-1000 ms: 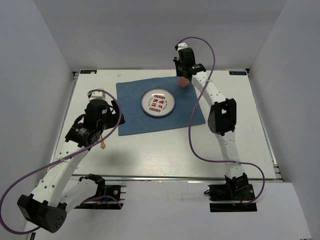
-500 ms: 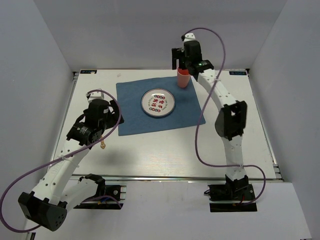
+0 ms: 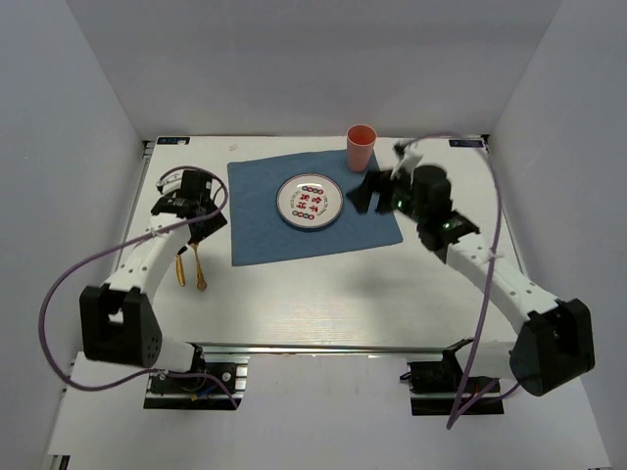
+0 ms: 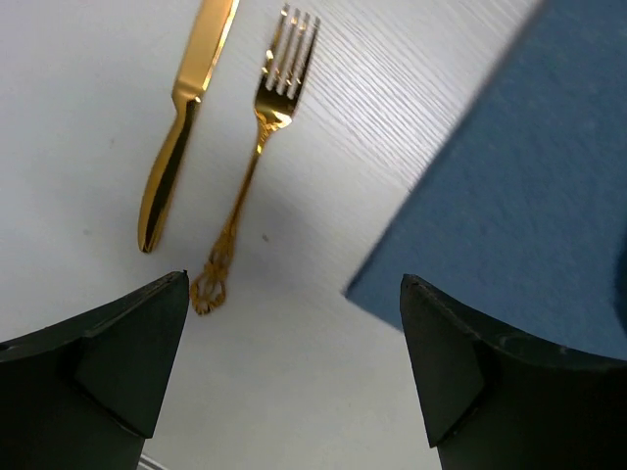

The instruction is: Set the dinner table for one person

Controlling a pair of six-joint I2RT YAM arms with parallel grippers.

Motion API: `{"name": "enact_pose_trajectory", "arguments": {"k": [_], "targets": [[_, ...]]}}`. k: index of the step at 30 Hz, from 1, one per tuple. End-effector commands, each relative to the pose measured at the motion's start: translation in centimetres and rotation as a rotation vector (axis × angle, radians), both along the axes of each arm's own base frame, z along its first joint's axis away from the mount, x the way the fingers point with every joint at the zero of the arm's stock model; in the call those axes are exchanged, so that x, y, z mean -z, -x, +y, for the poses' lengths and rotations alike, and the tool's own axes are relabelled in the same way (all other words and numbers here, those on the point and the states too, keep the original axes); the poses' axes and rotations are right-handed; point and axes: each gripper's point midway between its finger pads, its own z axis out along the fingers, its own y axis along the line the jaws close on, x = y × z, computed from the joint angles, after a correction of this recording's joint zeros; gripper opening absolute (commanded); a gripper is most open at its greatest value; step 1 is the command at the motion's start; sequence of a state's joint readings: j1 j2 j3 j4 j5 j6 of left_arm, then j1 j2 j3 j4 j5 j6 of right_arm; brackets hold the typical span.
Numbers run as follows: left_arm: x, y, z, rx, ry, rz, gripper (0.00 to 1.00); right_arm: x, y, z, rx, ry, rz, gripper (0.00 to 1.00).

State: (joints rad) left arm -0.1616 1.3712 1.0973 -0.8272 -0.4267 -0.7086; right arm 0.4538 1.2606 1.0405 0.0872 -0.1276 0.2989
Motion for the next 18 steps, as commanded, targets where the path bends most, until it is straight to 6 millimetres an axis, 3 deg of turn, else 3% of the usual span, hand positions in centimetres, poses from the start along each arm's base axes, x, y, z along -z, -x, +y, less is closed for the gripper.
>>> {"name": "enact_pose_trajectory", "arguments": {"k": [1,2,5,8,10,14,18], "targets": [[0.5,-1.5,2.4,-0.070,0.014,0.030,0.98,5.0,4.1,2.6,-0.176,-0.100,0.131,0.89],[1.5,-1.4,3.9,-0.103,0.022,0.051,0.98,6.9,5.3,2.9,-0.199,-0.109,0.182,0.89],[2.7,-1.5,6.2,-0.143,0.042,0.070,0.98,8.4,7.0,3.7,-0.256,-0.129,0.219,0.89],[4.0,-1.3,8.0,-0.153,0.035,0.112,0.98,8.6,7.8,4.3,-0.286,-0.149,0.232,0.89],[4.6,-1.5,8.3,-0.136,0.051,0.123,0.98,8.3,8.2,4.9,-0.321,-0.166,0.218,0.89],[7.5,-0.4,9.4,-0.172,0.102,0.203,0.98,8.5,8.6,5.3,-0.363,-0.148,0.235,0.89],[10.1,0.3,9.0,-0.163,0.152,0.233,0.86,7.9,8.7,4.5,-0.355,-0.125,0.204,0.89]]}}
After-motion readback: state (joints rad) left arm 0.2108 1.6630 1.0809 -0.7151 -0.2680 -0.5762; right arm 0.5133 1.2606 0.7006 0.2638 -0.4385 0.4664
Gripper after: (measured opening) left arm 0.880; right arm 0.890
